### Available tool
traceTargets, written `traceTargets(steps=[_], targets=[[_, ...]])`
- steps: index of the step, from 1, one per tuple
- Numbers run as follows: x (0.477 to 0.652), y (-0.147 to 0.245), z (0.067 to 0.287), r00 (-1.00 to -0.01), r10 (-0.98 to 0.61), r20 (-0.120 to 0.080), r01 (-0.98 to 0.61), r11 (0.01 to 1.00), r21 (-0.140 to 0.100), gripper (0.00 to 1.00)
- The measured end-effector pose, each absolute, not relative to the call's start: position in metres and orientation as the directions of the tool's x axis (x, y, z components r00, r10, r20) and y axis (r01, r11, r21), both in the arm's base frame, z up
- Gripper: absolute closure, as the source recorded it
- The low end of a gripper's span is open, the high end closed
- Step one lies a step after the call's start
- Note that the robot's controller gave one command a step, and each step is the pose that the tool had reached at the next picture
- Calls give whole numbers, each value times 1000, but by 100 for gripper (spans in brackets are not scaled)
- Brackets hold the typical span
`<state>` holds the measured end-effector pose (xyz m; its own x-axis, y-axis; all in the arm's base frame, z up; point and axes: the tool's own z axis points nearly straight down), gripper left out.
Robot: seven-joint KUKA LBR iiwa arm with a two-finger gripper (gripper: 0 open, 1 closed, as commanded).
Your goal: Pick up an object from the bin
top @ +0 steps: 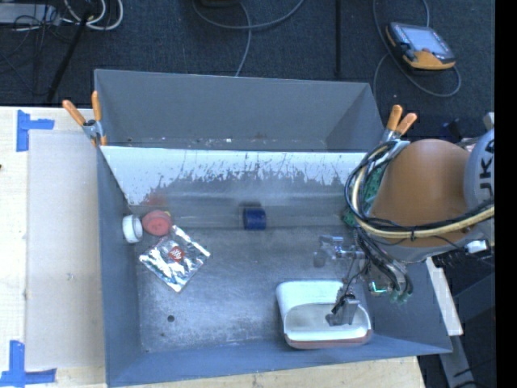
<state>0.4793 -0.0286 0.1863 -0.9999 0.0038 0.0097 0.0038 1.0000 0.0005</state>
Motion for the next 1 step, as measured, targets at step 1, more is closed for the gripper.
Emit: traceTargets(steps=[1], targets=[[524, -58, 75, -999, 32, -2, 32, 999, 2, 0]])
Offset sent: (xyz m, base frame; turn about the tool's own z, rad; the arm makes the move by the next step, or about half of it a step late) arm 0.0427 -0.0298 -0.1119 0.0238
